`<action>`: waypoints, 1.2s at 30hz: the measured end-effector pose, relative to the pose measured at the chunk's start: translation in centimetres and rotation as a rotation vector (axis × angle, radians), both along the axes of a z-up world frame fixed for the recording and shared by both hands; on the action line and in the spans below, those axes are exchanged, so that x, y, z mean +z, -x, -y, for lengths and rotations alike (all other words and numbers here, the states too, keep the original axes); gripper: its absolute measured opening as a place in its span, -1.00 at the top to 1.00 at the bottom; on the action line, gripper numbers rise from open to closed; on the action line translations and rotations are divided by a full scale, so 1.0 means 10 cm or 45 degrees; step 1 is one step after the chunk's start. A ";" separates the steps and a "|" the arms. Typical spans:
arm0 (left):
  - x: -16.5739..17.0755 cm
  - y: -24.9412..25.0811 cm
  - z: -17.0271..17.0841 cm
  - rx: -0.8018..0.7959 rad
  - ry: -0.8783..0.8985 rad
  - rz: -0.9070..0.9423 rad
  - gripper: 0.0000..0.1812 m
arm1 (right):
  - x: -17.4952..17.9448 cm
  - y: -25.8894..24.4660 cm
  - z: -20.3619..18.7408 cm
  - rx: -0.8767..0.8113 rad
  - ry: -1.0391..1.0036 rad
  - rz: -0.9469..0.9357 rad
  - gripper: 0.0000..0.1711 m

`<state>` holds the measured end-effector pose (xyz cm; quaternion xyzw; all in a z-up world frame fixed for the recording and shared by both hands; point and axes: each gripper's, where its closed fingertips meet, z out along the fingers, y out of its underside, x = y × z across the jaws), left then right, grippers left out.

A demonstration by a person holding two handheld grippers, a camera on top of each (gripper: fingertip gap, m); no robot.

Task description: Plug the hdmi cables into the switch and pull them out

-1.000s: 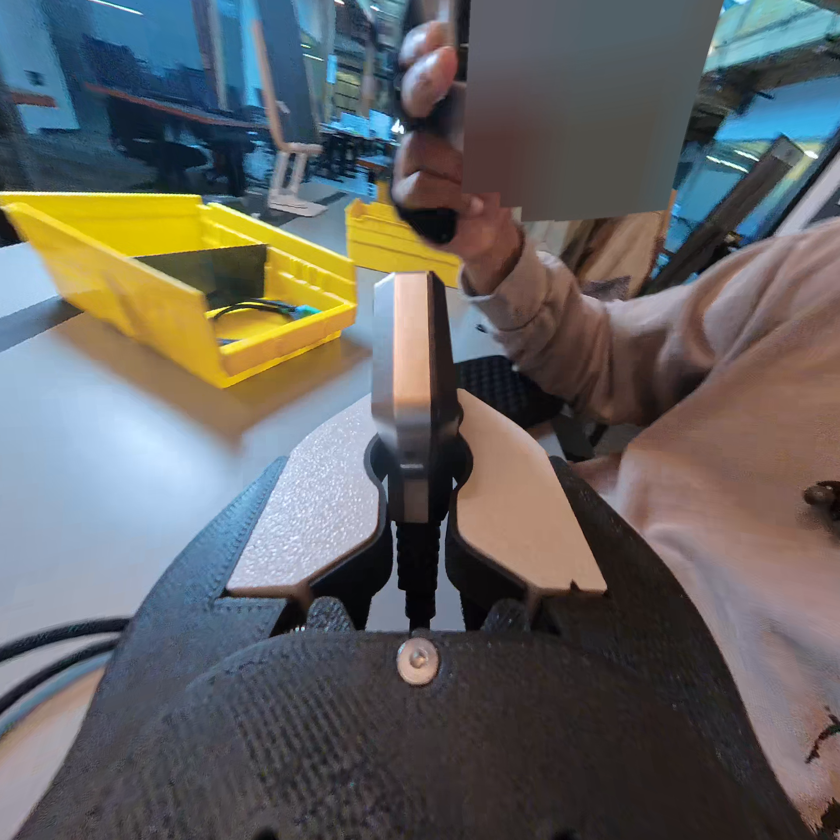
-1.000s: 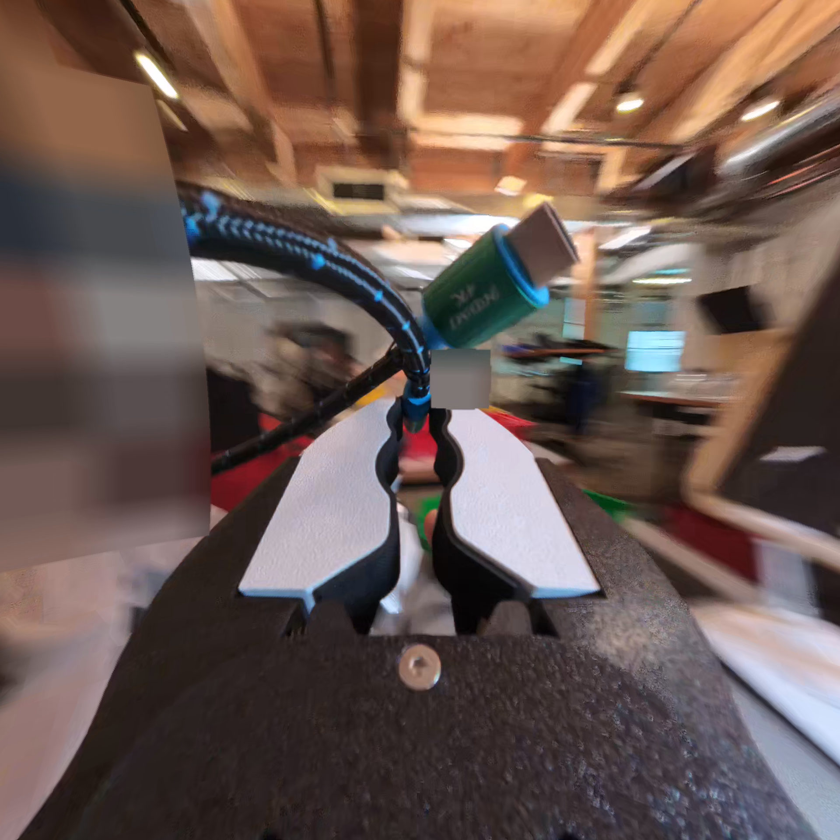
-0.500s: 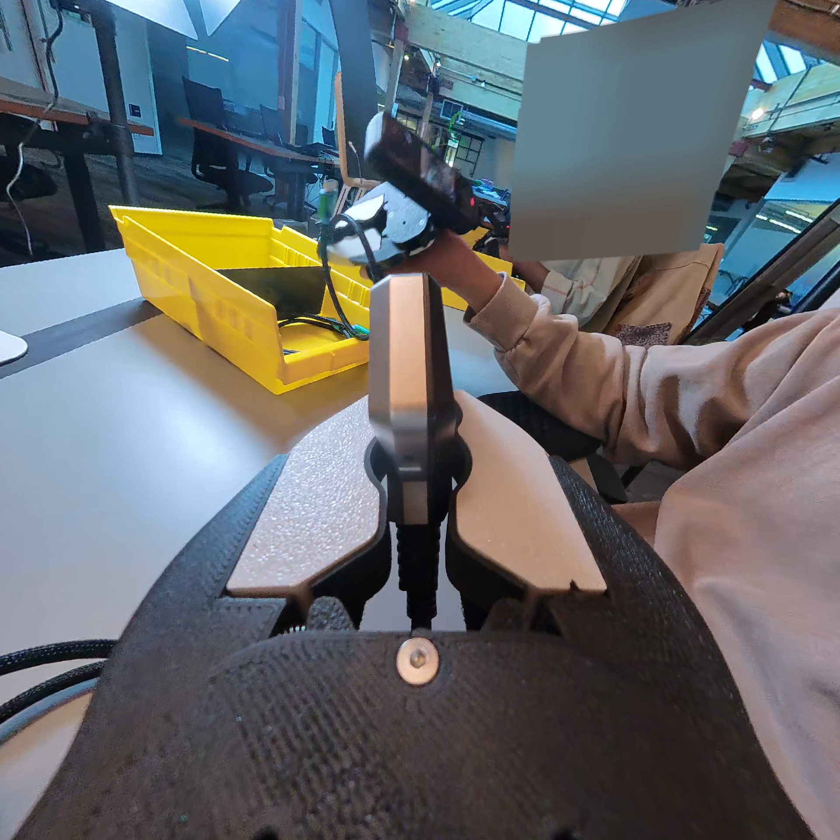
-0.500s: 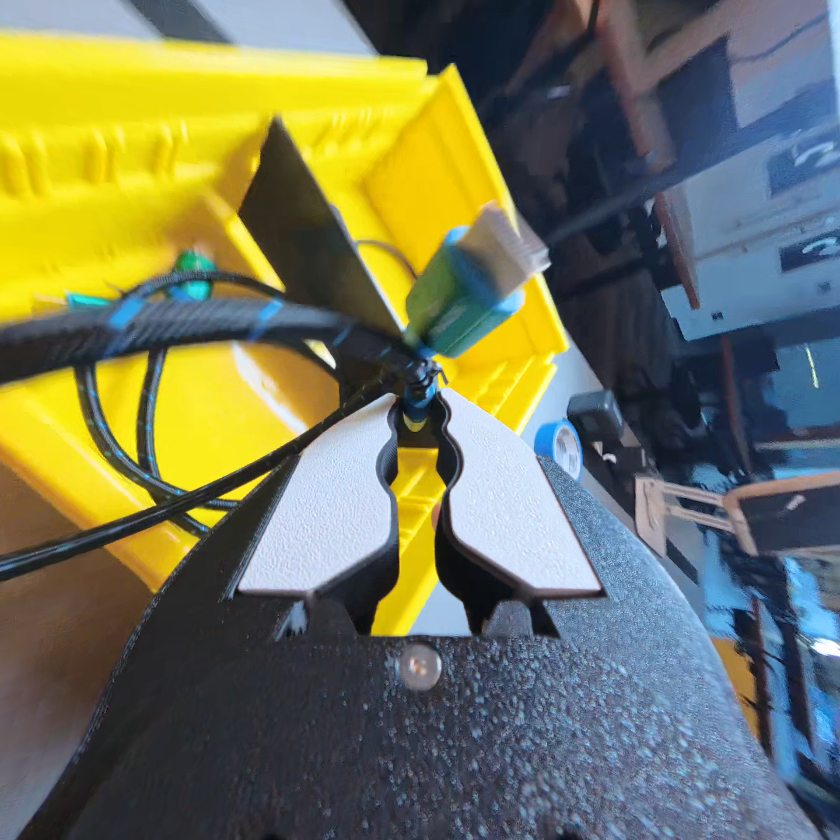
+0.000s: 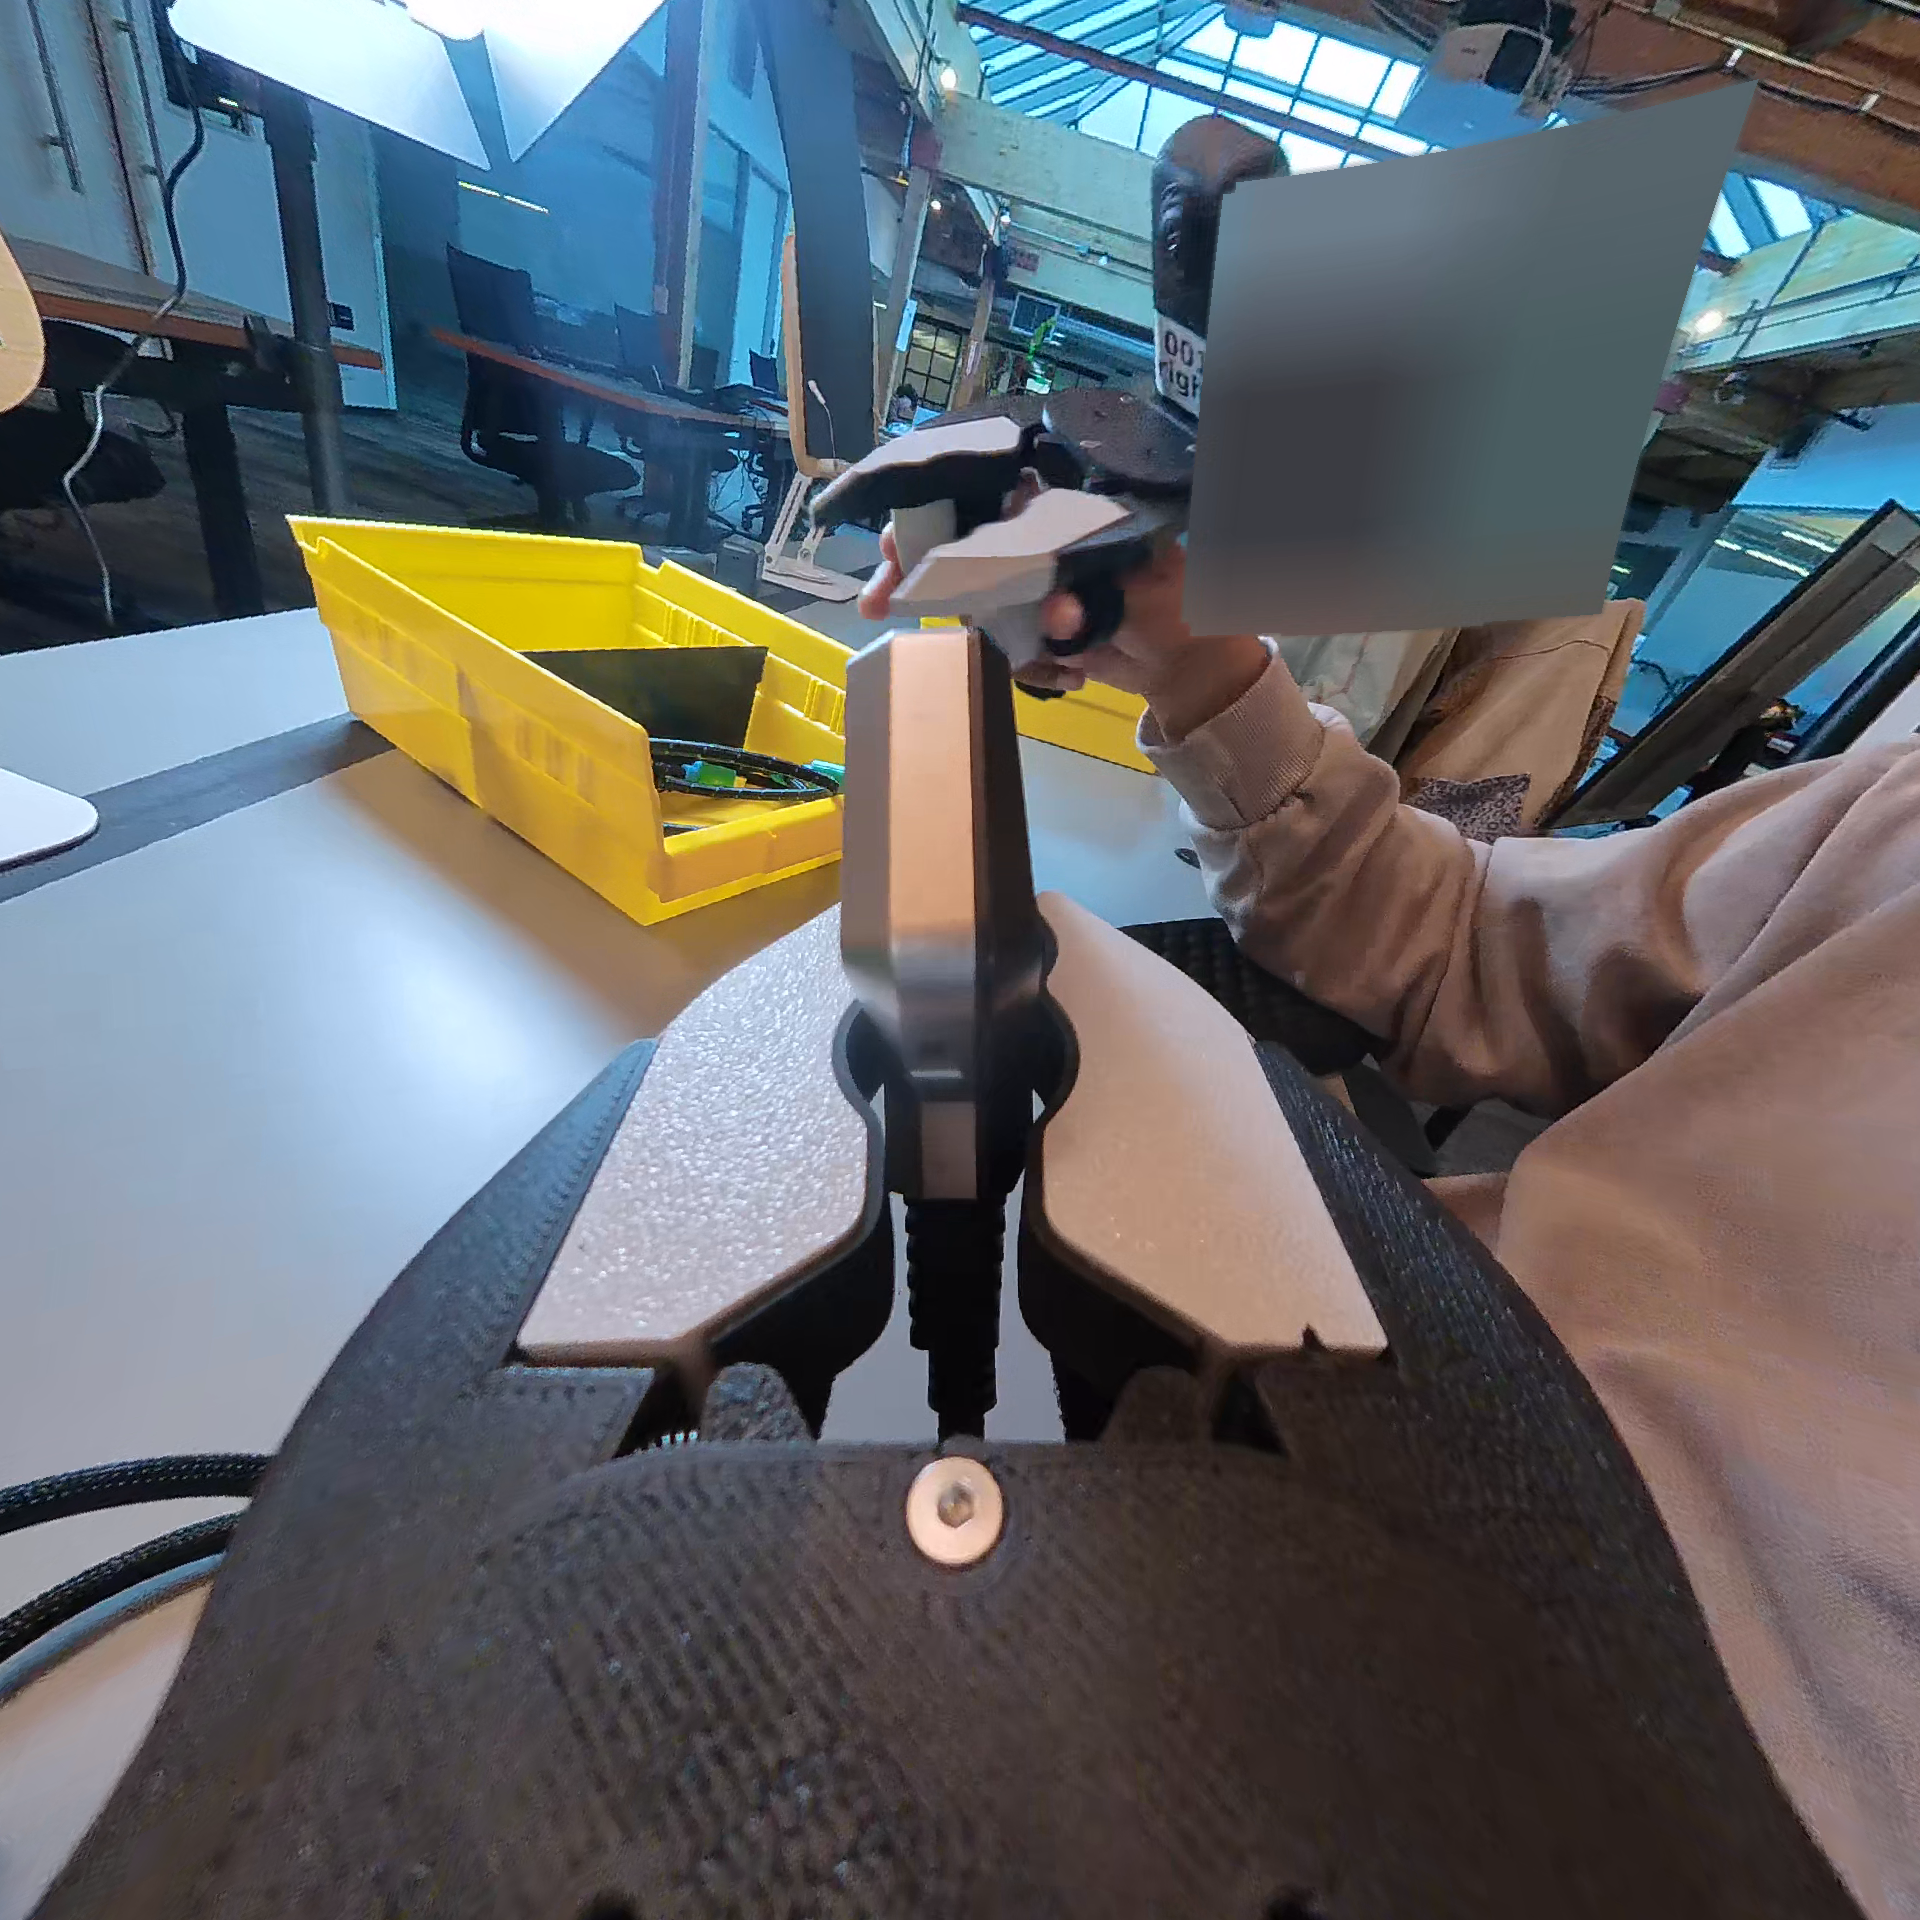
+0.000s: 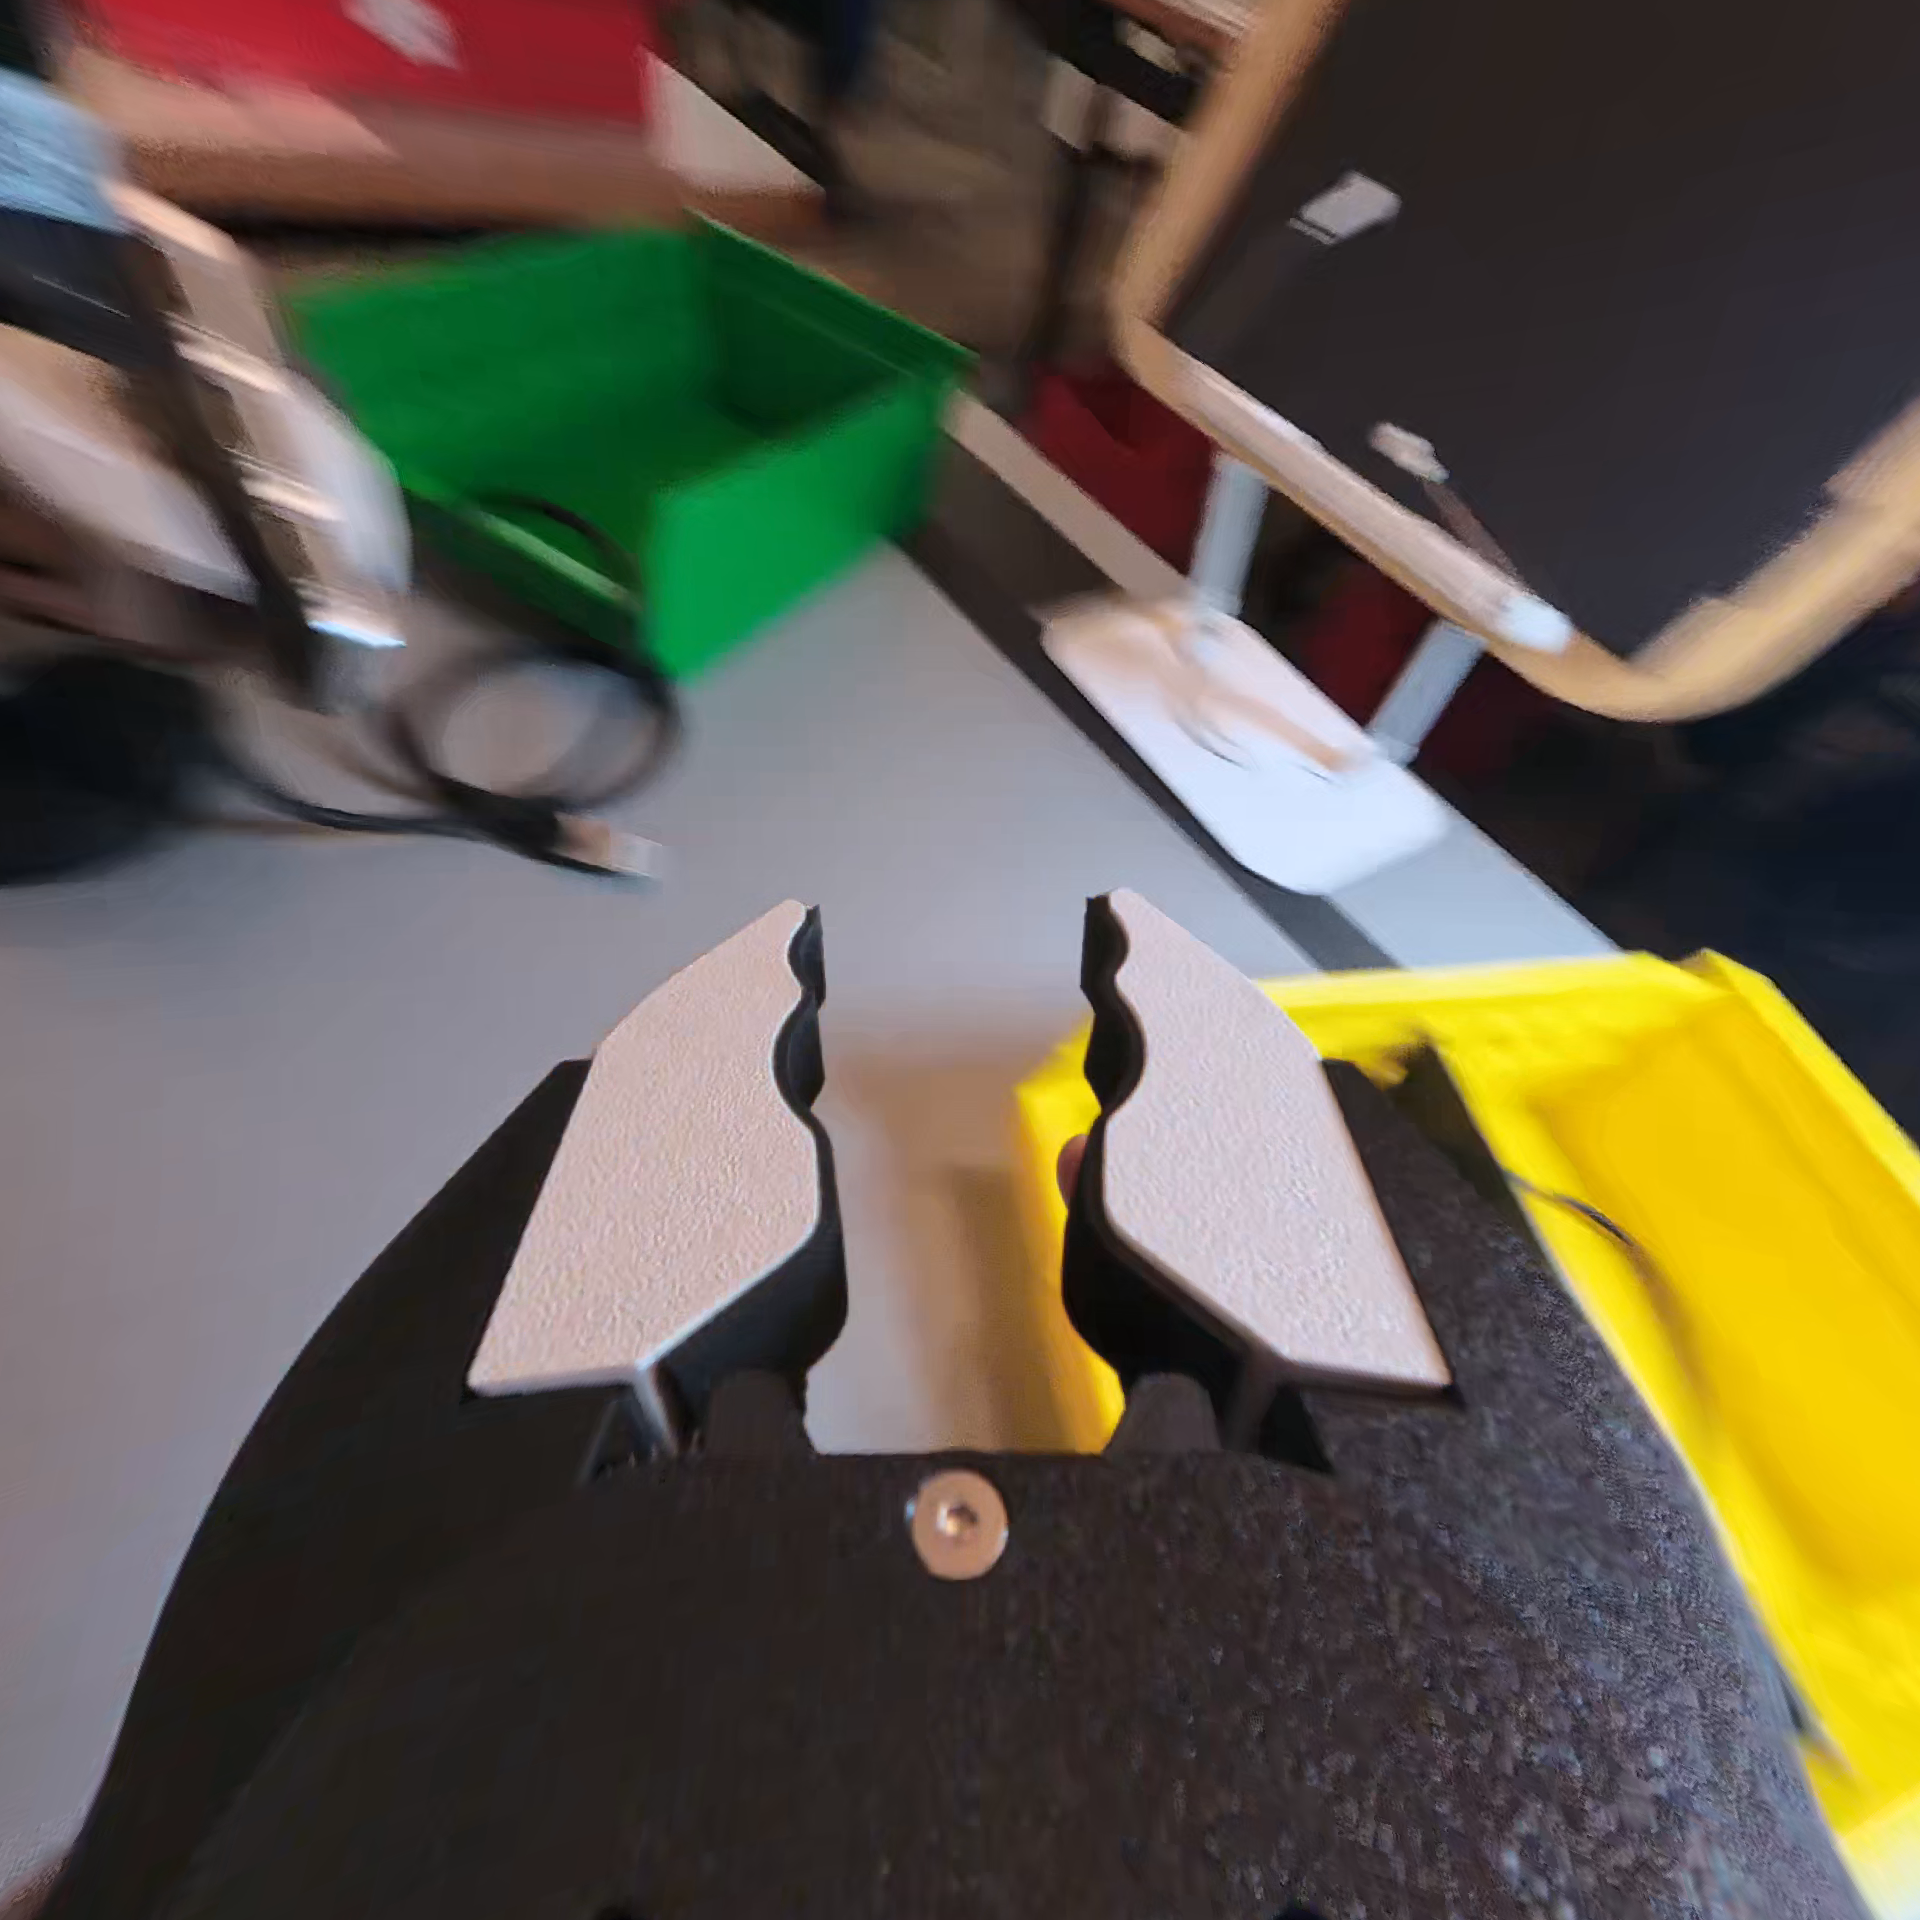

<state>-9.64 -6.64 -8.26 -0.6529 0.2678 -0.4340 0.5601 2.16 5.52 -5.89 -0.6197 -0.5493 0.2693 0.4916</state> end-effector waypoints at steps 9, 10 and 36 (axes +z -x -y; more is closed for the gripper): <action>0.02 -0.08 0.06 -0.041 -0.036 -0.006 0.74 | -0.09 0.80 1.14 0.656 0.443 -0.242 0.45; 0.01 -0.10 0.06 -0.050 -0.030 -0.003 0.74 | -0.11 0.85 1.18 0.669 0.469 -0.259 0.46; 0.53 1.10 -0.13 0.394 -0.280 0.338 0.69 | 2.41 0.06 0.50 0.467 -0.108 -0.492 0.78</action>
